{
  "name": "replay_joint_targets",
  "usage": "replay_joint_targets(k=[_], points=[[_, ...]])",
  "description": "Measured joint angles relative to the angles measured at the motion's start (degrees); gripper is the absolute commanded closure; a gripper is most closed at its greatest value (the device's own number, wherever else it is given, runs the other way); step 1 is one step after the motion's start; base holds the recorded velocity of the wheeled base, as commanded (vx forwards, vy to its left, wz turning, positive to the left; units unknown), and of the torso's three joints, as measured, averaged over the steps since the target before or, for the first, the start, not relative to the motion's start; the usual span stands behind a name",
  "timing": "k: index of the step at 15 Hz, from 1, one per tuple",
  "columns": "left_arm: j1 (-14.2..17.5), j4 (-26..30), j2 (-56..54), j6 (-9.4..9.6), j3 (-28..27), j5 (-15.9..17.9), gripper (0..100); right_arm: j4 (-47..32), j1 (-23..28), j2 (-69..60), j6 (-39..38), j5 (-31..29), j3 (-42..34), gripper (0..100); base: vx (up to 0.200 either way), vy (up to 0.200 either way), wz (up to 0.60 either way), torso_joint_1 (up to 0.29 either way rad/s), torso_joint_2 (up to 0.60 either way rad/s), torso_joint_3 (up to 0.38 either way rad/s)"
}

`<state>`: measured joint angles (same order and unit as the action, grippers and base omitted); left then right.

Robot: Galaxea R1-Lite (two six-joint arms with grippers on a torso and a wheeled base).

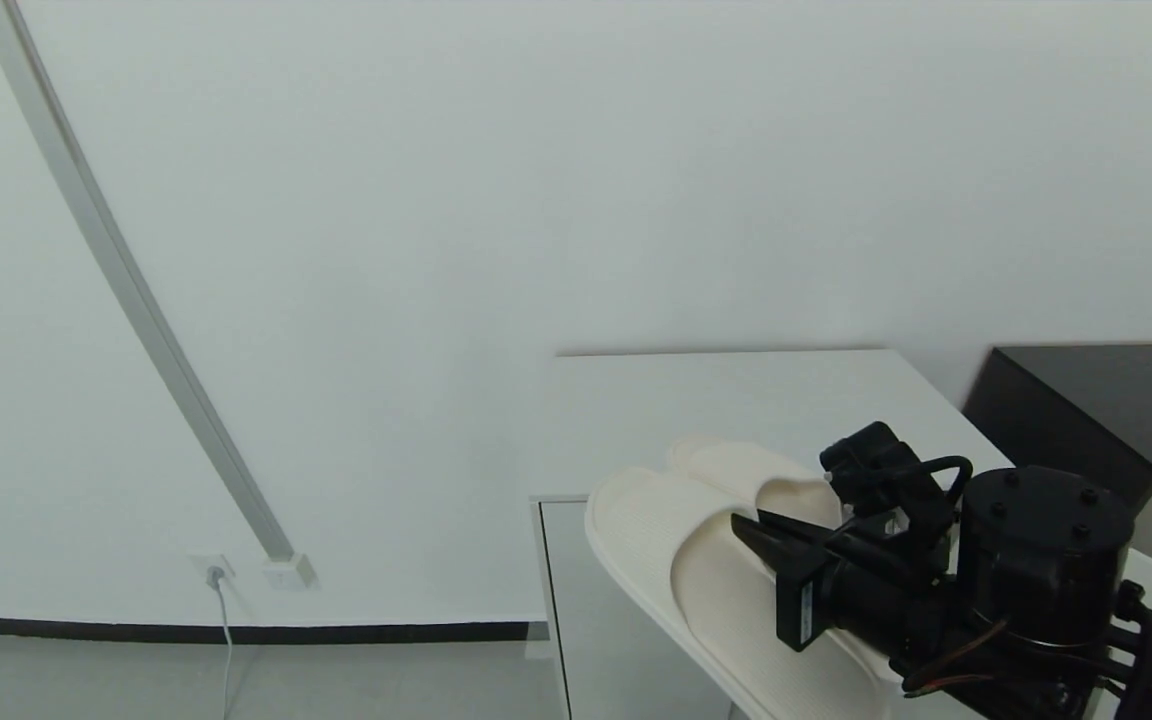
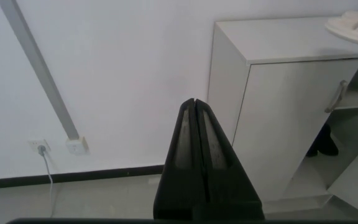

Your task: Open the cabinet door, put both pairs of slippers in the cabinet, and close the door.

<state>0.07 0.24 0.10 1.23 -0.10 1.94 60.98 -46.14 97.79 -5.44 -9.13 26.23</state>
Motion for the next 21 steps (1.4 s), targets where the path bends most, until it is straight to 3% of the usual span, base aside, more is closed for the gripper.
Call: replay_joint_targets(k=[12, 21], points=[[0.0, -0.02, 0.0, -0.01, 0.02, -0.02, 100, 0.0, -0.07, 0.52, 0.09, -0.11, -0.05, 100, 0.0, 0.0, 0.0, 0.0, 0.0, 0.0], [0.0, -0.04, 0.0, 0.0, 0.0, -0.02, 100, 0.06, 0.22, 1.57, 0.07, -0.23, 0.05, 100, 0.0, -0.2, 0.0, 0.003, 0.0, 0.002]])
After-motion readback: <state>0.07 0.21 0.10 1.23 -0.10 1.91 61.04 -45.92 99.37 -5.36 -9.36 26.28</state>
